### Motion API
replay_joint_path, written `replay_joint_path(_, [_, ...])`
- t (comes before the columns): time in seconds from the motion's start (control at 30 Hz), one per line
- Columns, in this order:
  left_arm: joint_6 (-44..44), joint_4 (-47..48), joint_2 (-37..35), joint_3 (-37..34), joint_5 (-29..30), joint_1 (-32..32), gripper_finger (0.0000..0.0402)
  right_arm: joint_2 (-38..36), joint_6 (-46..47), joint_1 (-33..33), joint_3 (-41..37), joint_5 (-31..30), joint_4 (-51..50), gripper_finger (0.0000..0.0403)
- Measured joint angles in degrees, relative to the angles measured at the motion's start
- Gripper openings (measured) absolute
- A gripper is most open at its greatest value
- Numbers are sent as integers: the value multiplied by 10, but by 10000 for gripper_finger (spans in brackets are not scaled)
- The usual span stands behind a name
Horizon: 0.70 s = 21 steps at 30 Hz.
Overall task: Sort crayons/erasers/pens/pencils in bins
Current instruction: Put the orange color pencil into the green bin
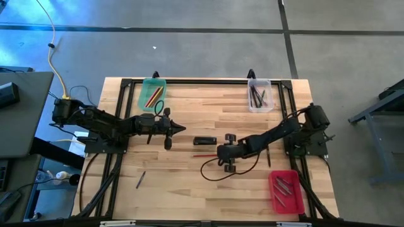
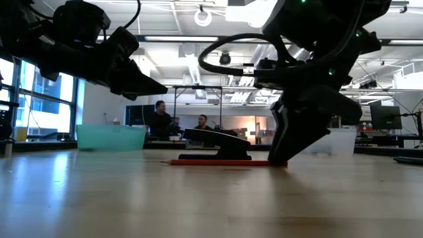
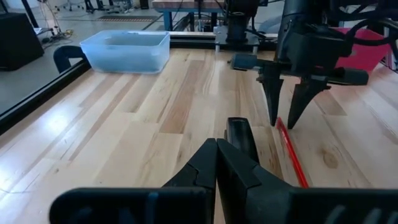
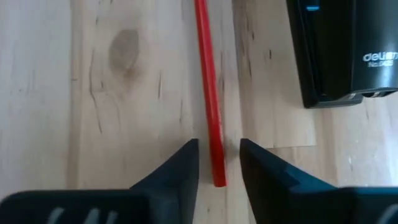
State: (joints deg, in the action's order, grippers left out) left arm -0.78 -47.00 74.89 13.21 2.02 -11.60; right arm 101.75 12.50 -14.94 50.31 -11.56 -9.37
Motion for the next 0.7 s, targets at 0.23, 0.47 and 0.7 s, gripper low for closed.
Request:
replay_joint_path(0.23, [16, -1, 0, 0, 1, 0, 0, 5, 10, 0, 2, 8, -10, 29])
replay_joint_path(0.47, [48, -40, 0, 0, 17, 0, 0, 1, 27, -1, 1, 8, -3, 16])
replay_joint_path(0.7, [63, -85, -21, -3, 7, 0, 0, -22, 71, -28, -42, -39, 112, 4])
